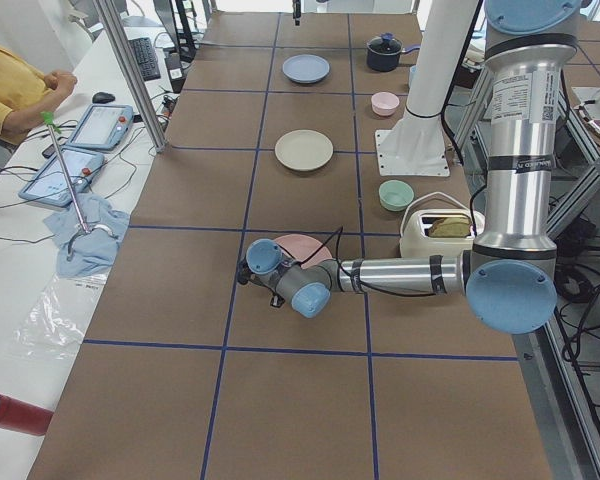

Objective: Stack three plates with pink and blue
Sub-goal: 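Lower the left gripper to the rim of the pink plate and grasp it, then slide the pink plate with the left gripper onto the cream plate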

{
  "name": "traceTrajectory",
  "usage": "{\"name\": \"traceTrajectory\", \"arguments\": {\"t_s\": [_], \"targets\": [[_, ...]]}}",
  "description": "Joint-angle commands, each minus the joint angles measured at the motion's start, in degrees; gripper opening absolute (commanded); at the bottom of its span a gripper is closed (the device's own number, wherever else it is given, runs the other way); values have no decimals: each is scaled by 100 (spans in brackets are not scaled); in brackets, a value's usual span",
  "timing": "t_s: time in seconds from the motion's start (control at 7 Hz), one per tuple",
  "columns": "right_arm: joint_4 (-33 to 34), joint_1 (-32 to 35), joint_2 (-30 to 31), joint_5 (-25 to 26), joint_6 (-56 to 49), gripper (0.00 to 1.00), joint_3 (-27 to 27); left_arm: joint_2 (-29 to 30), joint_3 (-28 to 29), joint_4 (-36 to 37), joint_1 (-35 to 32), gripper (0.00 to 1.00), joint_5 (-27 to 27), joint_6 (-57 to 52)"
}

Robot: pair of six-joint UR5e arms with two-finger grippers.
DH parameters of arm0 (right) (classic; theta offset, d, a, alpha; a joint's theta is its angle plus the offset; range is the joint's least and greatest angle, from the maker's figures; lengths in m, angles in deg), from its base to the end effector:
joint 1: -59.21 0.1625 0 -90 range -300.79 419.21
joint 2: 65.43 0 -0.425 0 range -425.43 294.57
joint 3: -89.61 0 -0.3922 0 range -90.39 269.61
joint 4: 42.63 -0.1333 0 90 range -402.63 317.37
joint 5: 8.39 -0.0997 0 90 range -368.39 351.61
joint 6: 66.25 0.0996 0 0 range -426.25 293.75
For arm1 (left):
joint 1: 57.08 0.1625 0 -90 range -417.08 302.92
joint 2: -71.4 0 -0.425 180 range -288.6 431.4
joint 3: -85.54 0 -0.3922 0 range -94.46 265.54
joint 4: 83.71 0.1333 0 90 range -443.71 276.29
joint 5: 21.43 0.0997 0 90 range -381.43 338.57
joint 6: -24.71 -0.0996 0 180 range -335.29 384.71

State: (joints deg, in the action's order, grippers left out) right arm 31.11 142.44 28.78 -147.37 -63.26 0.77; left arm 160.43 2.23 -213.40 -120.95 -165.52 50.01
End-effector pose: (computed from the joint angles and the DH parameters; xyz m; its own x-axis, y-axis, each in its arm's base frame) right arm 0.0024 -0.4731 0.6684 0.6401 -0.1678 0.7497 0.0825 0.9852 0.1500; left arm 0.1716 -0.4694 0.6364 0.4646 0.2569 -0.8474 -0.1934 0.9633 0.1861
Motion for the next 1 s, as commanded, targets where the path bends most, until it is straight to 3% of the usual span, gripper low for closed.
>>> {"name": "traceTrajectory", "arguments": {"t_s": [0.0,0.29,0.43,0.57,0.86], "targets": [[-9,0,-8,2,0,100,-1,418,-867,128,6,0,-285,1765],[-9,-9,-52,2,0,100,-1,1007,-1615,102,1115,0,-226,3771],[-9,-44,-78,2,-9,100,-10,1741,-1619,102,1740,0,-103,4869],[-9,-114,-78,2,-9,100,-19,2218,-1619,102,2495,0,533,5602],[-9,-141,-78,2,-9,100,-2,2565,-1479,94,3011,0,1091,5794]]}}
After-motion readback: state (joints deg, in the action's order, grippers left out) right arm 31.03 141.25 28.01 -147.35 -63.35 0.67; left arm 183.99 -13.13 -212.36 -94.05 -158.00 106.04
